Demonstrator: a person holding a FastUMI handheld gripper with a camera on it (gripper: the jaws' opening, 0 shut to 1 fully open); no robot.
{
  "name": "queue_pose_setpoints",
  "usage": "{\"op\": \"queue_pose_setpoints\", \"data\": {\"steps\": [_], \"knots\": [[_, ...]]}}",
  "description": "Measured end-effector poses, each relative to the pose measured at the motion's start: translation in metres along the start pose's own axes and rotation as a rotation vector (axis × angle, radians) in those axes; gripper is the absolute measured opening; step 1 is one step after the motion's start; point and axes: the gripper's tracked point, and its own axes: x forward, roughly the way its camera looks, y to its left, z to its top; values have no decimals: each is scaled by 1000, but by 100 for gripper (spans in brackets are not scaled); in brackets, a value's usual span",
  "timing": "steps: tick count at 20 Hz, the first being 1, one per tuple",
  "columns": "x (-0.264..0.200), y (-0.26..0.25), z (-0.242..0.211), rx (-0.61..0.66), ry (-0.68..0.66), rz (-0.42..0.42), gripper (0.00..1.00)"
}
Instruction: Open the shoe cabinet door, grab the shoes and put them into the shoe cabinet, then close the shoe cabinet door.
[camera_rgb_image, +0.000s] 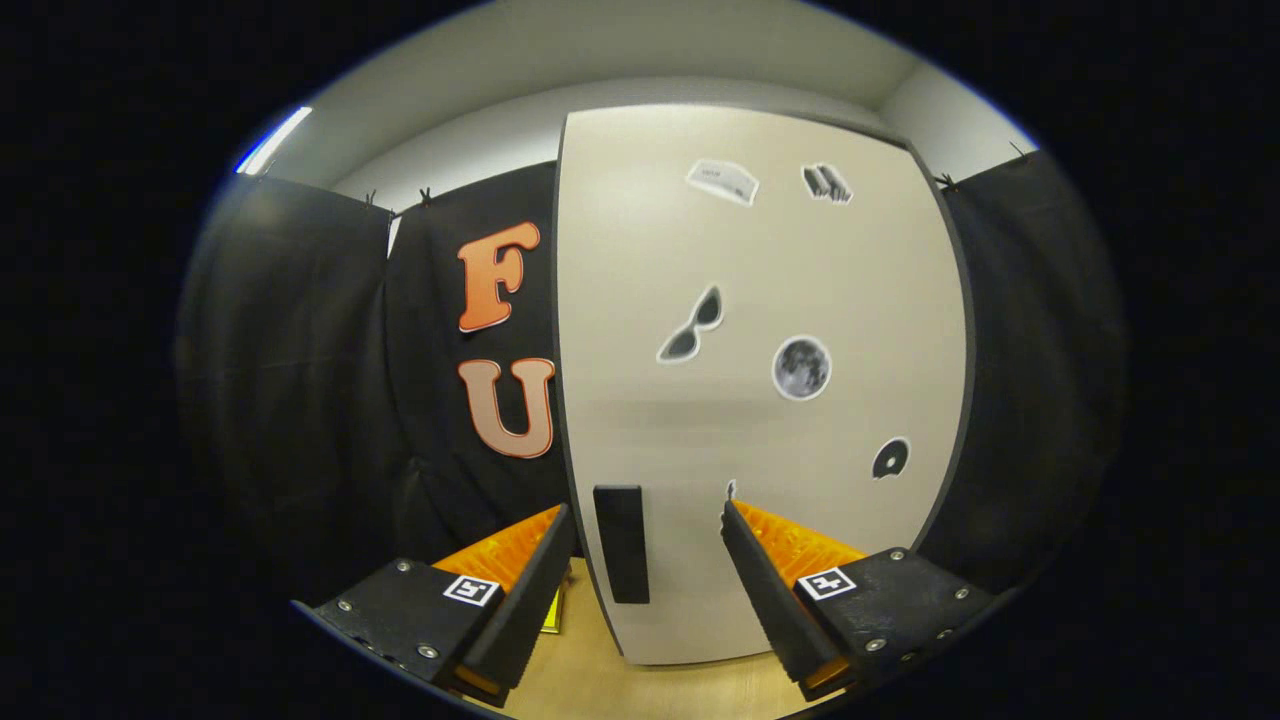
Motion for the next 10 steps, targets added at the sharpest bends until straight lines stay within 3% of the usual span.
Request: {"op": "queue_pose_setpoints", "data": {"steps": [10], "knots": [[-129, -76, 68, -103, -129, -151, 93]]}}
